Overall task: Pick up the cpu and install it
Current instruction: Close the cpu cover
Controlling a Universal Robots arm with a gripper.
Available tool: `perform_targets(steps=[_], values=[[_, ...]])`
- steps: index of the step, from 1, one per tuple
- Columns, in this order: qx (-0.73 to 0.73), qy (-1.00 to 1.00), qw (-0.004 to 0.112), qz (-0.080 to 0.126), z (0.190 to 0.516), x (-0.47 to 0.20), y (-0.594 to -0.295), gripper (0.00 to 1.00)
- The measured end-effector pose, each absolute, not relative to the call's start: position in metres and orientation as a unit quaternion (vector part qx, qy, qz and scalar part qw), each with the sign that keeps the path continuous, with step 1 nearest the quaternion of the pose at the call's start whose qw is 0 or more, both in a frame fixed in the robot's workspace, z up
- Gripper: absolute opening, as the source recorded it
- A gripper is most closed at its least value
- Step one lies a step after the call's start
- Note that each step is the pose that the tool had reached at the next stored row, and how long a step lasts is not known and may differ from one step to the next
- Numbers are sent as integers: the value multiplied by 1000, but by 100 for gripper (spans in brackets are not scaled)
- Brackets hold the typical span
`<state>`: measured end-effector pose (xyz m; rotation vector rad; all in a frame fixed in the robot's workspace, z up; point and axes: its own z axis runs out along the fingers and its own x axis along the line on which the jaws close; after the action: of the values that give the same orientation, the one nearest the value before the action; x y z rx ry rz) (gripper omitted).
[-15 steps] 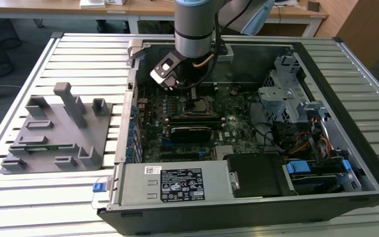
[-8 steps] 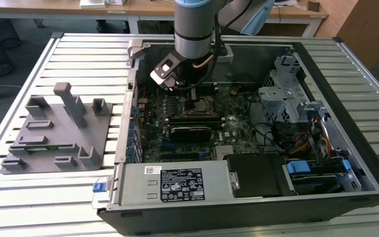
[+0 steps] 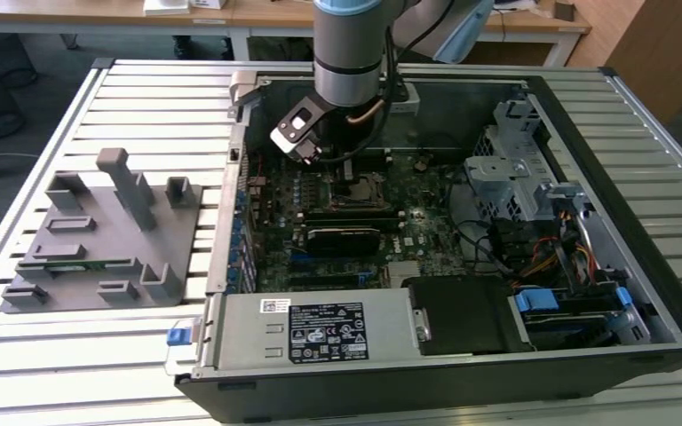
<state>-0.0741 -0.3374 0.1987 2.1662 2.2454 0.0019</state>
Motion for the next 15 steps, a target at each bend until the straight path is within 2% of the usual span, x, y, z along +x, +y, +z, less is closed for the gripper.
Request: perform_targets(steps=[15], values=[[694, 720, 10, 0, 212, -74, -337, 11]])
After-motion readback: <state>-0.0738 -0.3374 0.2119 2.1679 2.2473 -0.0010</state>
